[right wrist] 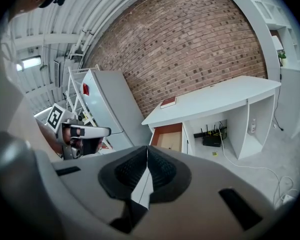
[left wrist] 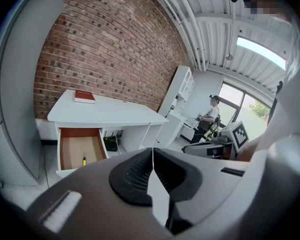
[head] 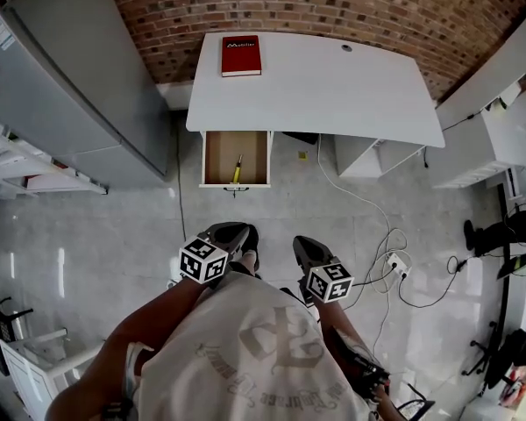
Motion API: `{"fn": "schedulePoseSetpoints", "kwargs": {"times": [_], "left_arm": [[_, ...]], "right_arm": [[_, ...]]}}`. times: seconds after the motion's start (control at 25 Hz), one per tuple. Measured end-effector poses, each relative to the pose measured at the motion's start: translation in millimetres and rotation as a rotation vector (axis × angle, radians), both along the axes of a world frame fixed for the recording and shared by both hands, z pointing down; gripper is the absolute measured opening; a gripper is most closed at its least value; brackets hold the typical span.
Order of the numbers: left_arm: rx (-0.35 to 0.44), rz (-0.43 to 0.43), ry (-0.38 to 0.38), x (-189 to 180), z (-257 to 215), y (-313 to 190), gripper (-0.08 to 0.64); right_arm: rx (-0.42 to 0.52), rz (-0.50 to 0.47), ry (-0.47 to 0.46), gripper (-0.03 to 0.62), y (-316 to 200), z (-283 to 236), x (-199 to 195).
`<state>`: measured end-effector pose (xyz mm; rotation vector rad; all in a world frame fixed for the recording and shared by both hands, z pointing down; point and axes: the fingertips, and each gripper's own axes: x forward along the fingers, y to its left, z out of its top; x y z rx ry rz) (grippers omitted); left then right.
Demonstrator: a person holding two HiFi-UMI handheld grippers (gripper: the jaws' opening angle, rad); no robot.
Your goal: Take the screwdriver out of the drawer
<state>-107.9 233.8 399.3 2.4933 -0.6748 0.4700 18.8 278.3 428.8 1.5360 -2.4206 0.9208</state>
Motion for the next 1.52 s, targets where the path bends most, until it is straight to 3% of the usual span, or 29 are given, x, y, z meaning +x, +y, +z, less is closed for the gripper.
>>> {"fn": "schedulePoseSetpoints", "kwargs": {"times": [0.28,0.64,1.04,1.52], "left_arm": [[0.006,0.044,0.011,20.7,-1.8,-35.9,0.009],[-0.003,0.026,0.027,27.1,4.2,-86.5,0.009],[-0.031,-0.020,0.042,18.4,17.6,-129.0,0.009],[-0.008,-0.029,0.053,7.7,13.8,-201.4,0.009]], "right_arm": [[-0.004,0.028,0.007,0.006,-29.8,-1.6,14.6],[-0.009,0.015,0.034,0.006,-77.6,-6.0,23.4],[-0.017,-0.046,0.081,0.006,-127.2,-10.1,20.3],[-0.010,-0.020,0.093,0.006,-198.1,-13.5,21.0]]}}
